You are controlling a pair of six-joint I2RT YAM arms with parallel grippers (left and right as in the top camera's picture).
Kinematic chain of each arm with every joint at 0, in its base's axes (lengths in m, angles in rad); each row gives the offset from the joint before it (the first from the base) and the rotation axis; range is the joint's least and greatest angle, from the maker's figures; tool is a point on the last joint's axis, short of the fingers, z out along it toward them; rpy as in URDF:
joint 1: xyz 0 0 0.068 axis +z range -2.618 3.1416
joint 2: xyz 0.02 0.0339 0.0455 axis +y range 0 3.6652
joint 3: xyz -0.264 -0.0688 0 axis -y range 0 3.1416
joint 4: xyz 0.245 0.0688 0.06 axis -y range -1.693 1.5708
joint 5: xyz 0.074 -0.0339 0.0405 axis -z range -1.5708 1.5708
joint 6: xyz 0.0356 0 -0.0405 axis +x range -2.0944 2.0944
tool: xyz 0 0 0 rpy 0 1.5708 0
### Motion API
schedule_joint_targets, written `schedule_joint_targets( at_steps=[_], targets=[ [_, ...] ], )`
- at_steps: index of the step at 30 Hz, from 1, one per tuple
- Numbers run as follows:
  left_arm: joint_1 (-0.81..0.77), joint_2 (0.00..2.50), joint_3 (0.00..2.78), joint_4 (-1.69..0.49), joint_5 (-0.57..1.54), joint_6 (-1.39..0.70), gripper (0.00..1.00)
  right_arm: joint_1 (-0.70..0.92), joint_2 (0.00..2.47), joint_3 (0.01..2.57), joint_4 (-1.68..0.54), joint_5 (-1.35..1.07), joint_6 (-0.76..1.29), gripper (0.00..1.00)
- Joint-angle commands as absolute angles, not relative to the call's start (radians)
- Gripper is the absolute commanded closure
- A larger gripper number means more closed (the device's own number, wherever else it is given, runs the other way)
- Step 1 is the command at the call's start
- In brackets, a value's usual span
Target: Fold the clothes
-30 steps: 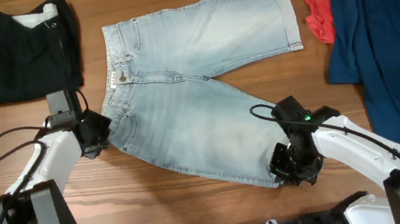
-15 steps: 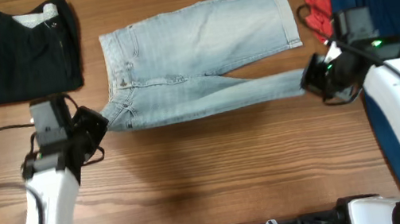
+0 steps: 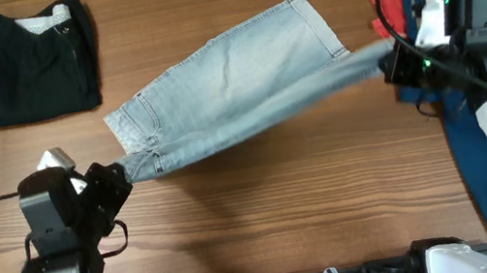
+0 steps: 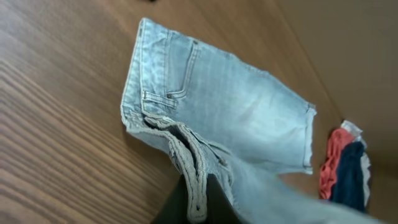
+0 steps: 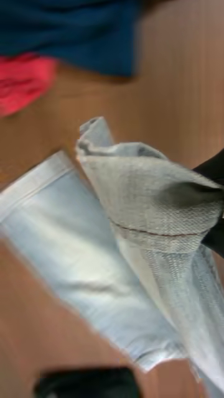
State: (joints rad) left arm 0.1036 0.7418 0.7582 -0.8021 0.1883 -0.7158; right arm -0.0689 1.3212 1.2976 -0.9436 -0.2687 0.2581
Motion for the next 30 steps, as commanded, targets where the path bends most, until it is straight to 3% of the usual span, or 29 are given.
schedule_joint_targets(
  at_steps=[1, 7, 20, 29, 30],
  targets=[
    [0.118, 0.824, 0.766, -0.802, 0.077, -0.688, 0.96, -0.092, 1.370, 1.325, -0.793, -0.200, 0.190, 0.96],
    [0.118, 1.005, 0.766, -0.752, 0.059, -0.688, 0.96, -0.080, 1.553, 1.325, -0.612, -0.199, 0.180, 0.96],
    [0.118, 1.357, 0.766, -0.423, 0.025, -0.689, 0.96, -0.024, 1.896, 1.325, -0.155, -0.225, 0.209, 0.96],
    [0.118, 1.451, 0.766, -0.240, 0.001, -0.688, 0.96, 0.006, 2.006, 1.325, 0.020, -0.221, 0.212, 0.96],
    [0.118, 1.454, 0.766, -0.223, -0.002, -0.688, 0.92, 0.006, 2.012, 1.325, 0.035, -0.221, 0.212, 0.94]
  ],
)
